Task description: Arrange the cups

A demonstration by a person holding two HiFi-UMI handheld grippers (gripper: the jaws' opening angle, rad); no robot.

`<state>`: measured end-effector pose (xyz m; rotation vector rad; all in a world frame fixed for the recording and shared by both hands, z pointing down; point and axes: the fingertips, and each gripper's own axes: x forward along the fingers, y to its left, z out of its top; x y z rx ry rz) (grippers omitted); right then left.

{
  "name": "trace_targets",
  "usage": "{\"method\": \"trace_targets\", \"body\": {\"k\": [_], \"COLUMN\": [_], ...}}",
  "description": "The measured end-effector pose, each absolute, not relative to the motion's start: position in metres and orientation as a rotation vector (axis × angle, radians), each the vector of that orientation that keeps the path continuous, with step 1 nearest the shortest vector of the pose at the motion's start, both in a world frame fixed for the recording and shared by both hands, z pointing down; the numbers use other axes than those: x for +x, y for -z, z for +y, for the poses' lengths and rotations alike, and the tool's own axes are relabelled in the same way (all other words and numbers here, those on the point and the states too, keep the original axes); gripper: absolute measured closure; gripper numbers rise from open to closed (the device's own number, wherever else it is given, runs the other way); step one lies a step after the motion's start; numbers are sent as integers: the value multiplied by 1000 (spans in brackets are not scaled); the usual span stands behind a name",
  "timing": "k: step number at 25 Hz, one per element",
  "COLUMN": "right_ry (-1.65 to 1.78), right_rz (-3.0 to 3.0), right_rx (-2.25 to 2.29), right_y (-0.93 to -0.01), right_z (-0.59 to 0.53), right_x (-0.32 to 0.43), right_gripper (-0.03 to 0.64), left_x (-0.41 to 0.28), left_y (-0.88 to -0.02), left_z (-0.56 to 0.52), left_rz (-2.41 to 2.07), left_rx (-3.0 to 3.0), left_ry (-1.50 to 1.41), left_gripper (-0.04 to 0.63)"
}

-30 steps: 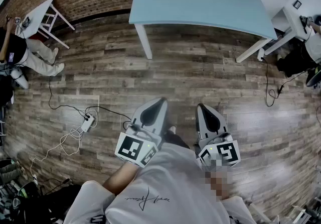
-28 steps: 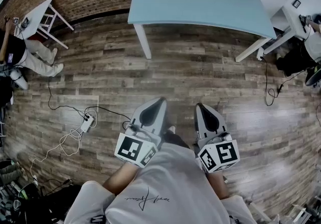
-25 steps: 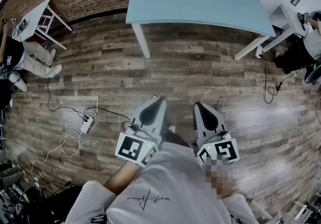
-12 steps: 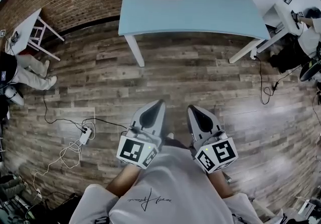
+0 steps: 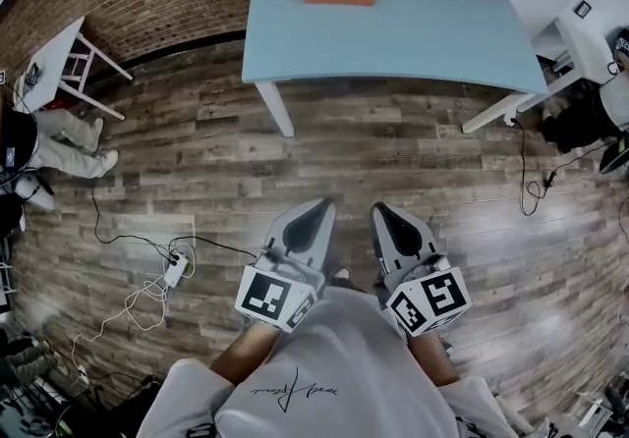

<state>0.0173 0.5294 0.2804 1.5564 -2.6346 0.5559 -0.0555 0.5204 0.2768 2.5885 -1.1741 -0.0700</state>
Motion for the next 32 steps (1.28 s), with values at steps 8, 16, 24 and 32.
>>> {"method": "trace_targets", "body": {"k": [8, 16, 24, 32], "right_ry": [-548, -508, -428, -409], "right_rz": [-2621, -2602, -2614, -2620], "right_rx": [1508, 1528, 1505, 1536], "right_y": [-282, -273, -262, -253], "right_z": [478, 440, 415, 396], "right_x": [-6, -18, -35, -23], "right_gripper": [597, 597, 597, 597], "left_x": [-65, -74, -84, -80], "left_y": [-280, -271, -264, -271], "left_z": [470, 429, 406, 387], "left_rz": [-1151, -1137, -1112, -1089], "left_rx": [2631, 2686, 2712, 2664], "left_ry": [13, 29, 72, 74], "left_gripper": [588, 588, 588, 588]}}
